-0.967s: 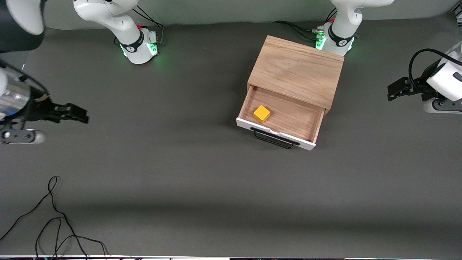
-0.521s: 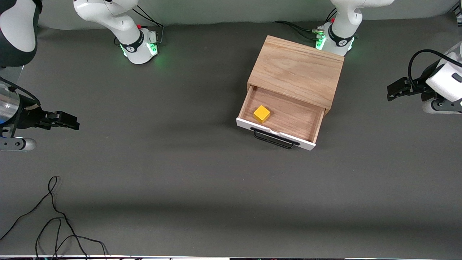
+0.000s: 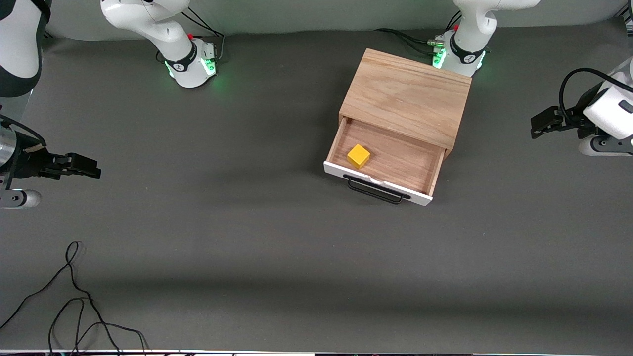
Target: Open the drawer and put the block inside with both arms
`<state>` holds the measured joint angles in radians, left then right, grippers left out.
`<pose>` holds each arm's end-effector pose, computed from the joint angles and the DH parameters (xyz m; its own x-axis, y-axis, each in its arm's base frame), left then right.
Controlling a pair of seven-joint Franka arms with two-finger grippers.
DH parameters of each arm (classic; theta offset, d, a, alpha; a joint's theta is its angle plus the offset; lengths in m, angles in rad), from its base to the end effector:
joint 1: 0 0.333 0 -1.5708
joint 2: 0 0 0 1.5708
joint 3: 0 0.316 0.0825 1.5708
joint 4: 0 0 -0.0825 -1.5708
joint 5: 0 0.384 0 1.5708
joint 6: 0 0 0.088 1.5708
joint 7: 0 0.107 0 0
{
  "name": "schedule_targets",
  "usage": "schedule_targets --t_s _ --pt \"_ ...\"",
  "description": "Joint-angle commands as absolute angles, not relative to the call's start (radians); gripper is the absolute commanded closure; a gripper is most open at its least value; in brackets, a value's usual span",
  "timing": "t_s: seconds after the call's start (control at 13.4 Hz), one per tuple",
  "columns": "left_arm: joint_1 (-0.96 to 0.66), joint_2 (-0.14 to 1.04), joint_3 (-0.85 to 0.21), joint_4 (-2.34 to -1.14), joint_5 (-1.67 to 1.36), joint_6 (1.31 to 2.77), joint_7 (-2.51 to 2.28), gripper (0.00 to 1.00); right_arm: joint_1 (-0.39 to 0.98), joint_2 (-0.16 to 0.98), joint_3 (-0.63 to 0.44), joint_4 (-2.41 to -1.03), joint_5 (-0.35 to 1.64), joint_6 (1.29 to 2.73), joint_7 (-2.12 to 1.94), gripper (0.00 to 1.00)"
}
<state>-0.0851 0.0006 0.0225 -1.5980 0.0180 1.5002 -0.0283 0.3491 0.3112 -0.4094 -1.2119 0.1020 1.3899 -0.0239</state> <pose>0.5450 -0.0321 0.6056 0.9947 -0.0327 -0.0977 -0.0349 -0.9992 -0.0208 0.6228 0.0192 0.6038 0.9939 -0.0134 -0.1097 -0.0115 -0.9998 0.0178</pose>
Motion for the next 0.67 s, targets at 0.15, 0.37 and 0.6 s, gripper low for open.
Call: schedule_targets --t_s 0.15,0.37,0.6 --pt "-0.101 -0.011 0.035 -1.606 0.028 1.486 -0.015 0.0 0.328 0.272 -0.4 -1.249 0.11 1.401 -0.055 0.07" --pt "-0.103 -0.008 0.037 -1.606 0.028 1.488 -0.015 0.0 0.128 0.198 -0.223 -1.322 0.106 1.408 -0.055 0.07" --pt "-0.103 -0.006 0.035 -1.608 0.028 1.488 -0.014 0.0 0.091 0.137 -0.209 -1.409 0.098 1.443 -0.057 0.07"
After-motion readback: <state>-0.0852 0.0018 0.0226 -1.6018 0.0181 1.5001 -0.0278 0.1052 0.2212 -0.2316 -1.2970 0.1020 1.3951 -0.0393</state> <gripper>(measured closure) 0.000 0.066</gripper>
